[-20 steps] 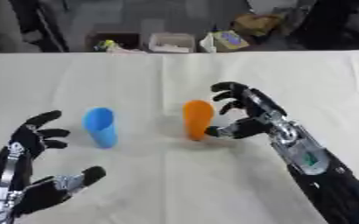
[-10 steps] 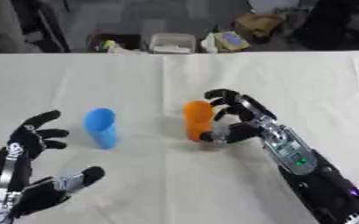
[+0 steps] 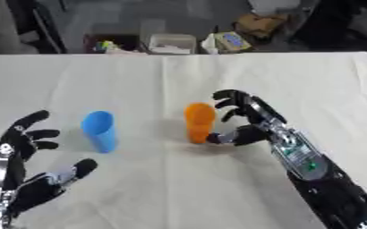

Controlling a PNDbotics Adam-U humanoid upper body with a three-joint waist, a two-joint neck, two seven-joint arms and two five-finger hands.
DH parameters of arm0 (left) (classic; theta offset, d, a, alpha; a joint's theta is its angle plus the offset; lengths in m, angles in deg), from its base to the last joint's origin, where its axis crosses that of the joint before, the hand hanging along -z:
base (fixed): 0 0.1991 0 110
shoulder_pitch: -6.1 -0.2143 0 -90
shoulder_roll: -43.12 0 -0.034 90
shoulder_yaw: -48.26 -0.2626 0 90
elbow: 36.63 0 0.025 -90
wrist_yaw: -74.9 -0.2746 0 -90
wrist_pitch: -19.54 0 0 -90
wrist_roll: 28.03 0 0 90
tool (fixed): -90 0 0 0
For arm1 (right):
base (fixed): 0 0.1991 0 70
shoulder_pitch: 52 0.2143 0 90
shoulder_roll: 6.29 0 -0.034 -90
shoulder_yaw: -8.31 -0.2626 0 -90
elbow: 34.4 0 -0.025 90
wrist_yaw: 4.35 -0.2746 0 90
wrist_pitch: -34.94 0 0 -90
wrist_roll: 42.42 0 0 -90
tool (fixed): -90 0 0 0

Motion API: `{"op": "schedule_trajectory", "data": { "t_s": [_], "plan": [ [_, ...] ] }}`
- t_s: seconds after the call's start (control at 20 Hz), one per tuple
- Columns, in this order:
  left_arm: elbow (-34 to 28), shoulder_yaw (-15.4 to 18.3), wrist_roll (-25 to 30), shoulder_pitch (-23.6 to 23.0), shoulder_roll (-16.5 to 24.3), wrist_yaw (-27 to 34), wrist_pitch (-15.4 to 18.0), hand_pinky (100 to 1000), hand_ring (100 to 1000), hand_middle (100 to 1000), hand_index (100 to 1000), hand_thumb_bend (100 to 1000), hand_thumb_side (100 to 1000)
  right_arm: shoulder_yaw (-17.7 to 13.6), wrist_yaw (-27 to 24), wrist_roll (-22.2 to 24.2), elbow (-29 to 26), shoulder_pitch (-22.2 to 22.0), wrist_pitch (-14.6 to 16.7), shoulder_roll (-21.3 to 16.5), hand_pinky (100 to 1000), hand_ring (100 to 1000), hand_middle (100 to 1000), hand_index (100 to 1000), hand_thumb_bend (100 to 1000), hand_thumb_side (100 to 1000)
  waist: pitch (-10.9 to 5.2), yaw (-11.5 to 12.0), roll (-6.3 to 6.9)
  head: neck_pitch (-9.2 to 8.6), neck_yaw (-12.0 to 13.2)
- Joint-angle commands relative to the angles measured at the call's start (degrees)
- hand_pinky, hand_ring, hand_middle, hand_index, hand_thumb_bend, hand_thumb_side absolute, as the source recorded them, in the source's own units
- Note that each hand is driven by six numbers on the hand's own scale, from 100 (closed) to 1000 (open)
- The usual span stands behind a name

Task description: Pour the contents of one cup into another cup.

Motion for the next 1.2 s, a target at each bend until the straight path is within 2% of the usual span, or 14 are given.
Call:
{"op": "schedule_trajectory", "data": {
  "t_s": [0.05,0.3,0.7,1.2],
  "plan": [
    [3.7,0.7,-2.1,1.9,2.0,1.9,1.1,612,670,795,838,1000,346,-0.5,-0.4,-0.4,-2.7,0.4,0.0,-1.4,575,781,847,802,727,134,-0.87,-0.3,-0.11,-0.46,0.3],
    [10.7,0.1,-2.6,4.5,2.6,4.6,3.5,610,665,790,838,1000,347,-0.6,-1.2,-0.5,-5.1,0.0,-0.4,-1.6,574,777,842,801,727,134,-0.81,-1.2,-0.54,-0.28,0.6],
    [18.2,-2.1,1.7,7.6,3.9,7.9,6.1,611,657,778,839,1000,349,-0.6,-2.1,-0.7,-7.9,-0.9,-0.9,-1.5,567,764,817,799,726,136,-0.67,-3.1,-1.27,-0.44,1.2],
    [20.9,-3.8,3.9,11.8,5.6,8.6,6.4,606,644,762,834,1000,342,0.0,-2.8,-0.1,-9.4,-1.3,-1.2,-0.9,565,762,812,798,724,132,-0.18,-4.4,-1.59,-0.59,1.6]
  ]
}}
